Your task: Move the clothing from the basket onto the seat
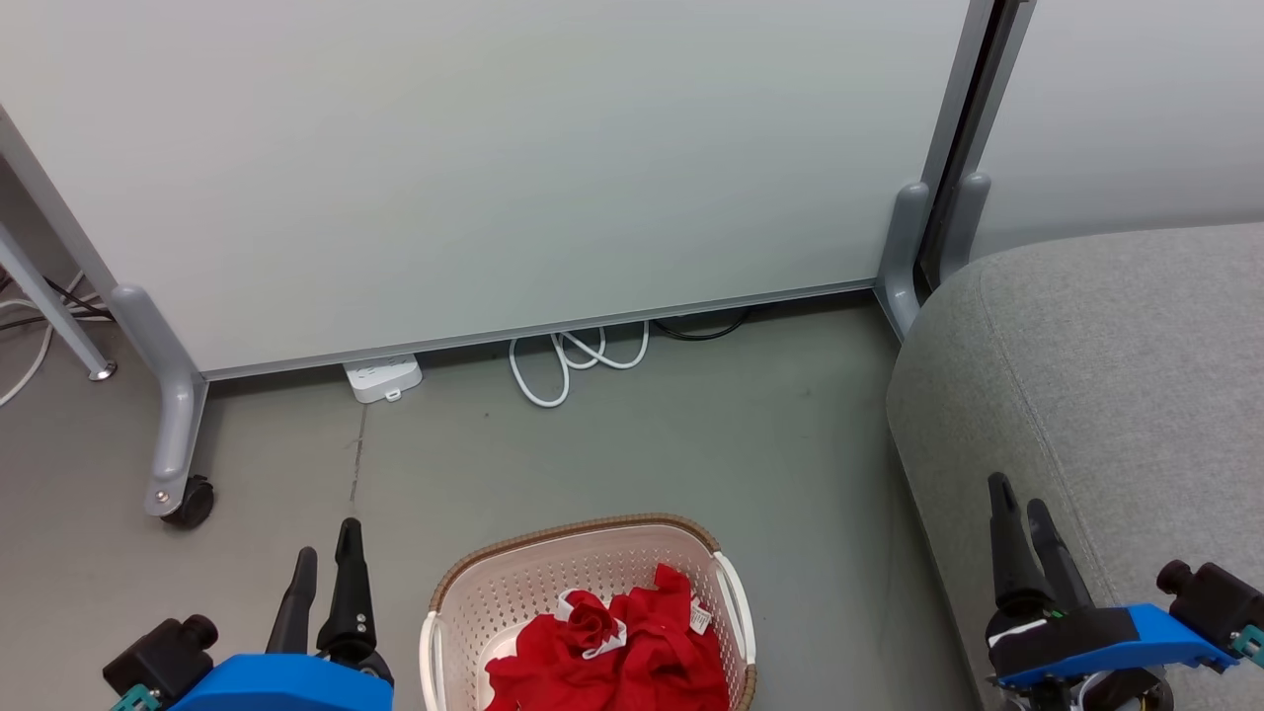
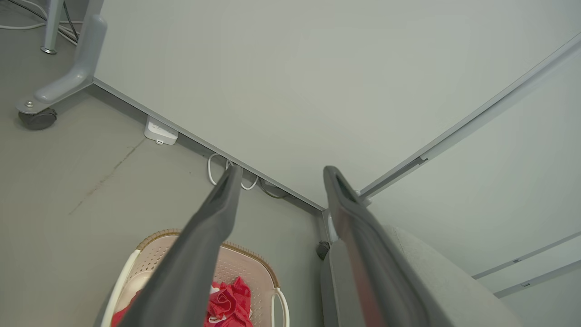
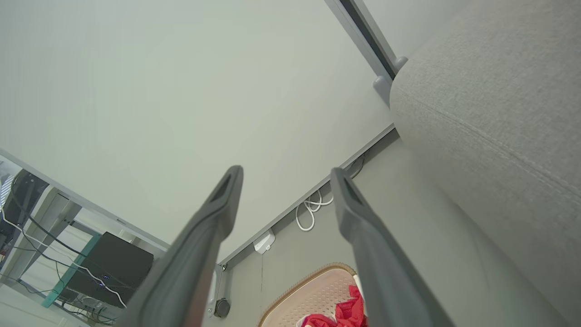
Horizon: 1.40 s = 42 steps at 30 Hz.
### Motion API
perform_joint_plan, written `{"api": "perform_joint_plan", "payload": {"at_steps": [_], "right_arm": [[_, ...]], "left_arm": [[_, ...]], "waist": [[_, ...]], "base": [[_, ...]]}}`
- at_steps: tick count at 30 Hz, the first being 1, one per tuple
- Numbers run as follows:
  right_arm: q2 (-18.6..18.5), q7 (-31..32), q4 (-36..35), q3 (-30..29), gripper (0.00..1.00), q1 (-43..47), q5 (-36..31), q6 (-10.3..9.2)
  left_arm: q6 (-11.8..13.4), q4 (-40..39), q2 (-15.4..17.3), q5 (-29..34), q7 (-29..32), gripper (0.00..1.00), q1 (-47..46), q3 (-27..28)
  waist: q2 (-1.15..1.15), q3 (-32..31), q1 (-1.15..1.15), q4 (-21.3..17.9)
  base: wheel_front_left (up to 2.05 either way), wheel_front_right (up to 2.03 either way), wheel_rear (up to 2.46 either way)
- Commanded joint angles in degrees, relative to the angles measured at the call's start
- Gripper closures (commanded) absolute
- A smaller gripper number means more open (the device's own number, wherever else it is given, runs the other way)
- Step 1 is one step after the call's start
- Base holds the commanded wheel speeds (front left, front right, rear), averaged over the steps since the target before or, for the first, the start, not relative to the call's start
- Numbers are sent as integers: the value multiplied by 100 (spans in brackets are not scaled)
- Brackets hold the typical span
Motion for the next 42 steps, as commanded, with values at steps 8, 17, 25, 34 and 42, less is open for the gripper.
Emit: {"api": "perform_joint_plan", "payload": {"at_steps": [8, 17, 25, 34, 42], "right_arm": [[-29, -82, -150, 54, 0, -30, -718, 3], [-32, -142, -219, 88, 0, 8, -1330, 3], [-34, -213, -267, 91, 0, 49, -1813, 3], [-36, -302, -267, 89, 0, 57, -2278, 3], [-38, -374, -286, 95, 0, 82, -2643, 3]], "left_arm": [[98, -5, 56, 762, -164, 0, -148, -72], [147, 116, 62, 1362, -301, 0, -172, -163], [156, 245, 66, 1775, -415, 0, -209, -210], [177, 373, 70, 2160, -536, 0, -238, -285], [203, 437, 75, 2440, -636, 0, -228, -327]], "waist": [[0, -4, 0, -14], [0, -4, 0, -12], [0, 4, 0, -20], [0, -3, 0, -30], [0, -12, 0, -29]], "base": [[0, 0, 0], [0, 0, 0], [0, 0, 0], [0, 0, 0], [0, 0, 0]]}}
